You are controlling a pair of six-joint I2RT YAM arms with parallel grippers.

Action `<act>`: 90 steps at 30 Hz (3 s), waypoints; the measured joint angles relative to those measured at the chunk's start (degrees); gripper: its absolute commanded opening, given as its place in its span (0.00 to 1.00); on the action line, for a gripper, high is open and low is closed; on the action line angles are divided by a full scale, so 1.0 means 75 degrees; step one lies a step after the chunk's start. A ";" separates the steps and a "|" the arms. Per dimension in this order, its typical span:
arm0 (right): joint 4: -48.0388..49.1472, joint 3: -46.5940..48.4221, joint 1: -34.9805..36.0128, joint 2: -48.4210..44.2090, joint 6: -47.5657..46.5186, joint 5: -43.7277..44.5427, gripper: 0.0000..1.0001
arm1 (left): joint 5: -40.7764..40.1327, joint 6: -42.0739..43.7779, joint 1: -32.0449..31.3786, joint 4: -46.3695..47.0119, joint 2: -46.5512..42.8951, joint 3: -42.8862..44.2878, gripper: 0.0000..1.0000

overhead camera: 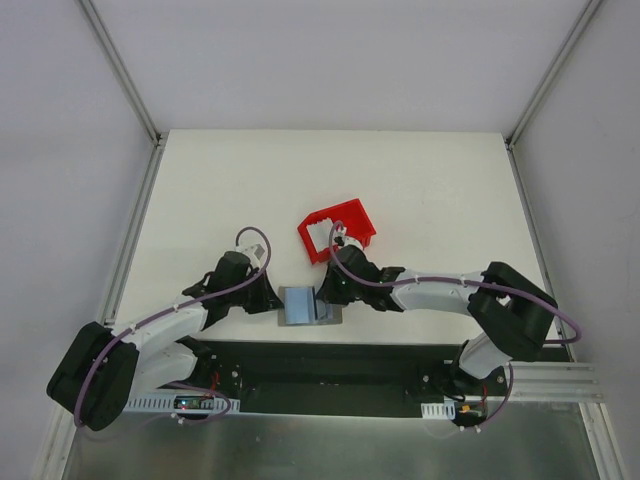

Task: Put the credit cards into the card holder

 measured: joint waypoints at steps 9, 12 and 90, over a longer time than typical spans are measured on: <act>0.1387 -0.0734 -0.0323 -0.0020 0.0647 -0.0679 0.01 | -0.0131 -0.0026 0.0003 0.0224 0.0073 -0.0143 0.00; 0.1632 -0.0915 -0.0353 -0.0096 0.0758 -0.0705 0.01 | -0.0149 -0.0029 0.0003 0.0256 0.0073 -0.0154 0.00; 0.2949 -0.1536 -0.0353 0.0268 0.1953 -0.0775 0.00 | -0.0143 -0.0032 0.0000 0.0481 0.0210 -0.0163 0.00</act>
